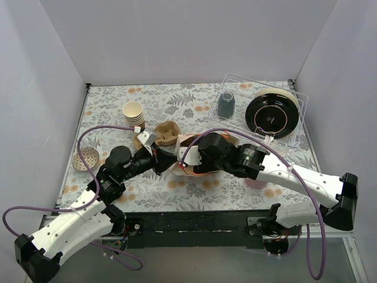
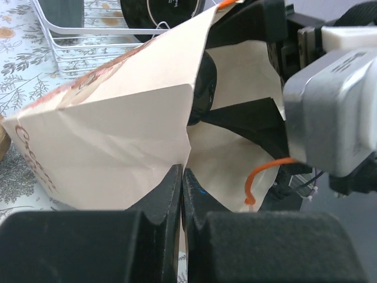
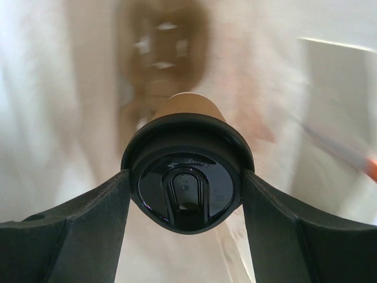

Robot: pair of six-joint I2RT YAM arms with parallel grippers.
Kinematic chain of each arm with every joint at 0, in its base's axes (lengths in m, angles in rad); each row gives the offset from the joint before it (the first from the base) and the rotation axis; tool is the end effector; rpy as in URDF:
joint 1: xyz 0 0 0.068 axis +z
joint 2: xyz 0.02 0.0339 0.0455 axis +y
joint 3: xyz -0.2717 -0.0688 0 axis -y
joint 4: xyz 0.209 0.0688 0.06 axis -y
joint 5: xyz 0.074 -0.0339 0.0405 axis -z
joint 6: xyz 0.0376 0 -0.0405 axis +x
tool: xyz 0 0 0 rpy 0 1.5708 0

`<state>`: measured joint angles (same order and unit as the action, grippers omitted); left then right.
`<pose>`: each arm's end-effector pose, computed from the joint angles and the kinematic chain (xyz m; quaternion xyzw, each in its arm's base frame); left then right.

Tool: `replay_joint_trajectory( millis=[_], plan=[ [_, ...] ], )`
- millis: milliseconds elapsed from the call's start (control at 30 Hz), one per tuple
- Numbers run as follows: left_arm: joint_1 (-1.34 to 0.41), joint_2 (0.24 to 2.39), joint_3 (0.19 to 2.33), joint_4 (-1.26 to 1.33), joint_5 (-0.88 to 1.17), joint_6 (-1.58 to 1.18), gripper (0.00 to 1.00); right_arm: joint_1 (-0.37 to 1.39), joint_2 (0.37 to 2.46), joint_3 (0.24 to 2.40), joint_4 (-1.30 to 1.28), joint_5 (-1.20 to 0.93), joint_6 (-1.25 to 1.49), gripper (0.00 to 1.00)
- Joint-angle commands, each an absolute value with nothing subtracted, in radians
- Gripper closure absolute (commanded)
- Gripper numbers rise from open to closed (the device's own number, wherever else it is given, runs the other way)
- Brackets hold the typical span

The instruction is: Pack the takeout coffee

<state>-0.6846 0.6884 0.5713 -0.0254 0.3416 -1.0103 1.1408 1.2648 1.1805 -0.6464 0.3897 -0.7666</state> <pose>0.0951 -0.0939 0.3057 -0.0109 0.7529 -0.5688 0.3309 0.1099 0.2054 0.3422 -0.6849 0.5828 -0.0993 0.4260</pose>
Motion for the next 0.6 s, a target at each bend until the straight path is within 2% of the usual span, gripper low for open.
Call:
replay_joint_trajectory(
  millis=[0, 300, 567],
  plan=[
    [-0.690, 0.673, 0.634, -0.041, 0.377, -1.032, 1.00, 1.140, 1.238, 1.258, -0.715, 0.379, -0.769, 0.66],
    [-0.692, 0.630, 0.592, -0.063, 0.403, -1.097, 1.00, 1.140, 1.120, 1.089, -0.692, 0.331, -0.778, 0.66],
    [-0.690, 0.635, 0.569, -0.077, 0.422, -1.098, 1.00, 1.141, 1.149, 1.061, -0.643, 0.357, -0.793, 0.66]
  ],
)
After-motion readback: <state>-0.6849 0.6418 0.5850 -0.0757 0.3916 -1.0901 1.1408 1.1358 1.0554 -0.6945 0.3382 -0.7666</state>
